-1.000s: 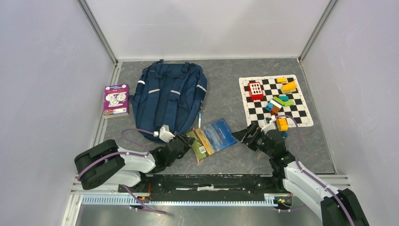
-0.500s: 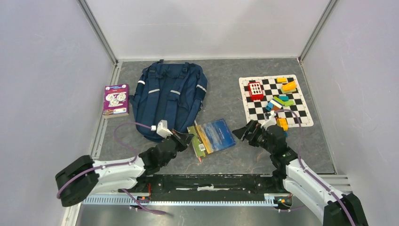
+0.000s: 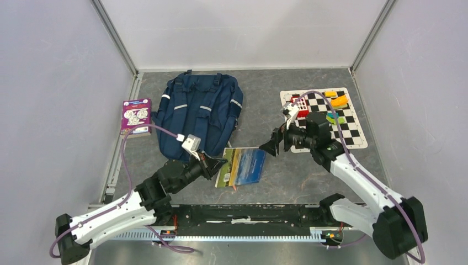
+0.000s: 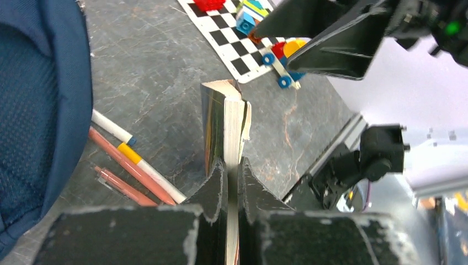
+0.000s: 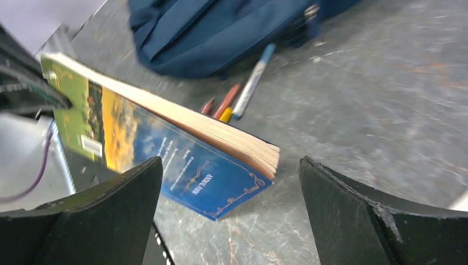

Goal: Pack the student bag
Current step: Pick up the book from the center of the board.

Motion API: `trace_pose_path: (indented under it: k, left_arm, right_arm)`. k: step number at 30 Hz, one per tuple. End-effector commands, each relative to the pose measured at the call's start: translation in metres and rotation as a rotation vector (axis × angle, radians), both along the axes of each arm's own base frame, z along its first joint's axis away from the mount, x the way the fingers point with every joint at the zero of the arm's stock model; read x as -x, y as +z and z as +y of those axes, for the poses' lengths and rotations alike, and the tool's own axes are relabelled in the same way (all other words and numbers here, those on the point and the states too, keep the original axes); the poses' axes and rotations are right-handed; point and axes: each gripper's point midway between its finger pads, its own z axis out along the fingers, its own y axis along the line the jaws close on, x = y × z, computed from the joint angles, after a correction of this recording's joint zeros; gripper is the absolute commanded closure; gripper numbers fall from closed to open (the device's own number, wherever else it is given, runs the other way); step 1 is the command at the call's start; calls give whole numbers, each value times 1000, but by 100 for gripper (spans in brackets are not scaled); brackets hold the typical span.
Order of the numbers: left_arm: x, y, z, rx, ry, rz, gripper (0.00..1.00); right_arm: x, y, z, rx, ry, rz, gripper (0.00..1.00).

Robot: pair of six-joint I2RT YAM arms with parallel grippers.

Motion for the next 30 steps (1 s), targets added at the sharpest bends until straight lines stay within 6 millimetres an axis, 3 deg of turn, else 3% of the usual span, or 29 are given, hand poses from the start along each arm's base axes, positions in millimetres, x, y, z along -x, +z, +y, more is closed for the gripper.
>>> trace_pose_path:
  k: [1,4,6,18,24,30]
  left_arm:
    - [23,31,-13,-108,-206,-114,98]
    - [30,39,-22,-130,-280,-120,98]
    - [34,45,-28,-132,-319,-134,98]
    - [38,62,-43,-145,-413,-196,98]
    - [35,70,-44,-150,-414,-220,98]
    - [29,73,-46,-163,-412,-219,98]
  right_arm:
    - [35,15,31,-49,338,-89,2]
    - [53,33,44,-139,483,-126,2]
    - [62,34,49,-165,551,-117,2]
    - [109,-8,63,-123,758,7,4]
    - [126,-32,61,-89,793,95,38]
    - [130,-35,60,-67,780,95,87]
